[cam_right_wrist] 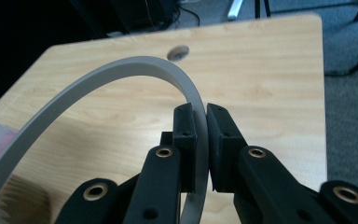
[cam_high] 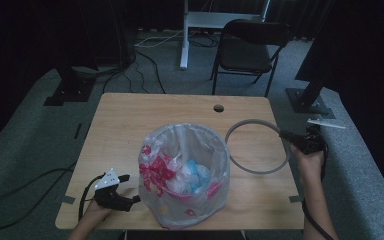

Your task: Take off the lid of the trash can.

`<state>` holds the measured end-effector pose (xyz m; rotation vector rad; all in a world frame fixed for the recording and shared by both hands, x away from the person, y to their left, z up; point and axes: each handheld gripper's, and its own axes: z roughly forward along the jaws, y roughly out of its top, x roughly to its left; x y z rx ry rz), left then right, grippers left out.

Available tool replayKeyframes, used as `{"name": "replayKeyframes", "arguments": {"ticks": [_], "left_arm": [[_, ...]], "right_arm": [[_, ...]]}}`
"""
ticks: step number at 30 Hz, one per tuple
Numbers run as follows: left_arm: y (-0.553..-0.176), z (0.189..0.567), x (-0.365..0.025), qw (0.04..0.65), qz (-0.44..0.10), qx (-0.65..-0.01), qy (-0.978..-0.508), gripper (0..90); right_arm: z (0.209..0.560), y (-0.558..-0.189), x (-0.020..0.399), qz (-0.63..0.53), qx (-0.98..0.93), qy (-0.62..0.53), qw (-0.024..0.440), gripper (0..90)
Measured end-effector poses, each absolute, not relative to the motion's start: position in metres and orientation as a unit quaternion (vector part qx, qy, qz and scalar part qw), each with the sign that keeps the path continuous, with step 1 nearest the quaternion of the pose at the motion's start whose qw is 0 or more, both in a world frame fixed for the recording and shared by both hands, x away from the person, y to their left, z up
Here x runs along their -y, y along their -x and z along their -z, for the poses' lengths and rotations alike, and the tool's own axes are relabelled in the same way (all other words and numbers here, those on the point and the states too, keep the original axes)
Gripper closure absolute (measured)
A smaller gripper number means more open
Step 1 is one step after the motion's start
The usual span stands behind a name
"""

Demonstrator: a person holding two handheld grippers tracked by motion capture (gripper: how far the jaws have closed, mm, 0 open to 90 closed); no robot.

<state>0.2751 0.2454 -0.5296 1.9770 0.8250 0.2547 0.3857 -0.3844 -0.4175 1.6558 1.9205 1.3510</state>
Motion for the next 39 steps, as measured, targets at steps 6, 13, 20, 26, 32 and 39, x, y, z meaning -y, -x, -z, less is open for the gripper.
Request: {"name": "replayKeyframes", "arguments": {"ticks": [6, 13, 20, 26, 32, 39], "left_arm": [[-0.275, 0.53, -0.246, 0.47, -0.107, -0.336, -0.81, 3.1], [-0.276, 0.531, -0.246, 0.468, -0.106, -0.336, -0.81, 3.1], [-0.275, 0.53, -0.247, 0.47, -0.106, -0.338, -0.808, 3.1], [-0.275, 0.53, -0.247, 0.47, -0.105, -0.337, -0.809, 3.1], [-0.275, 0.53, -0.247, 0.468, -0.106, -0.337, -0.81, 3.1], [-0.275, 0.53, -0.247, 0.469, -0.106, -0.337, -0.81, 3.1]], "right_arm": [[0.441, -0.382, 0.383, -0.455, -0.667, -0.578, 0.121, 83.2], [0.468, -0.379, 0.378, -0.451, -0.667, -0.583, 0.107, 83.2], [0.489, -0.377, 0.375, -0.452, -0.667, -0.583, 0.102, 83.2], [0.502, -0.376, 0.371, -0.442, -0.673, -0.584, 0.102, 83.2], [0.513, -0.378, 0.369, -0.435, -0.673, -0.589, 0.106, 83.1], [0.523, -0.377, 0.363, -0.43, -0.68, -0.584, 0.106, 83.1]]}}
